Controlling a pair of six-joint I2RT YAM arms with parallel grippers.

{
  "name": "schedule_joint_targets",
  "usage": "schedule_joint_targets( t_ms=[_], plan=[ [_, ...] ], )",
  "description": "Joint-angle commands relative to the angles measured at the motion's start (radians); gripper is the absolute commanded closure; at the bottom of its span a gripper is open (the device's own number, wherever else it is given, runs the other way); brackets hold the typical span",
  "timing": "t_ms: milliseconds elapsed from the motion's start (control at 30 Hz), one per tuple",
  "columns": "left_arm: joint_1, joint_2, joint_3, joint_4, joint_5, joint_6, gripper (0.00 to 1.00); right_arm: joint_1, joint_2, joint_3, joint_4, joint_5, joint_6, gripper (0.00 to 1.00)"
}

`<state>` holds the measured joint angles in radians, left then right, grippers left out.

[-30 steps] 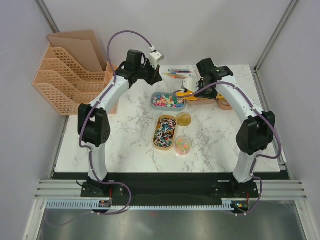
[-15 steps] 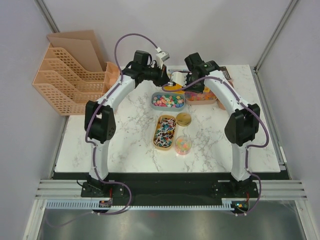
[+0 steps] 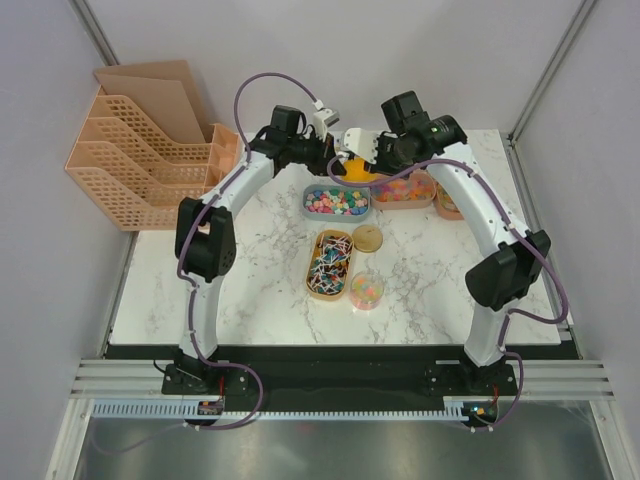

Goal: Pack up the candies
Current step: Adjust the spatula, then scoop the fake candies from the storage box.

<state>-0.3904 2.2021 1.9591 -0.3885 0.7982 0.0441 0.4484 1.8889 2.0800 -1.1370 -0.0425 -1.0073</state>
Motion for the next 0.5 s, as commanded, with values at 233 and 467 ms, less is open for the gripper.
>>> schedule_joint_targets(
  t_ms=[233,467],
  plan=[
    [0.034,-0.036,0.037,-0.001,-0.279,0.032,0.98,-0.033,0.015,-0.039,0.007,-0.034,0.052,1.0],
    [0.119,-0.097,-0.164,0.036,-0.42,0.094,0.98,-0.053,0.242,0.29,-0.309,-0.011,0.055,1.0]
  ],
)
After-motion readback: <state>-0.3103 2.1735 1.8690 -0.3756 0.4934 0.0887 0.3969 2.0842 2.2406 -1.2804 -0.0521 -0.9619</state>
